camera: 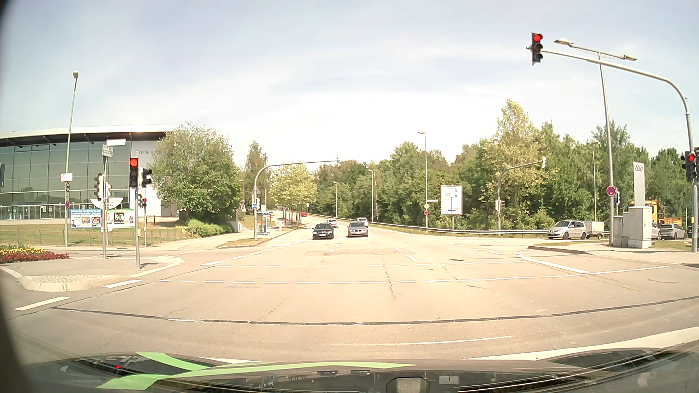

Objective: Follow the waypoints while adhering to traffic rules and regulations

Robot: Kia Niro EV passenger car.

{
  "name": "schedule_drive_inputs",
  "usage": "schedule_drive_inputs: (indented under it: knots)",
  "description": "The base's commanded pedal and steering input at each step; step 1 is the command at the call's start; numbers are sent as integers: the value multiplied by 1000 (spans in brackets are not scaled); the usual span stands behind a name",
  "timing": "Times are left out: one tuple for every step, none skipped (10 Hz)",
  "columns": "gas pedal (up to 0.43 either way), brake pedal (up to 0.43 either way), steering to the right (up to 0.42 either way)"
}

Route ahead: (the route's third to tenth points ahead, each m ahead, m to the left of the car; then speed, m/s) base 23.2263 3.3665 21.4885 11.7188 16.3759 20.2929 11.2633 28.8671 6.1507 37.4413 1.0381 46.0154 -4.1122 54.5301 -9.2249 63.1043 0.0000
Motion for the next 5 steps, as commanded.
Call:
schedule_drive_inputs:
  knots:
    - [0,220,8]
    - [0,220,8]
    - [0,220,8]
    - [0,220,8]
    - [0,220,8]
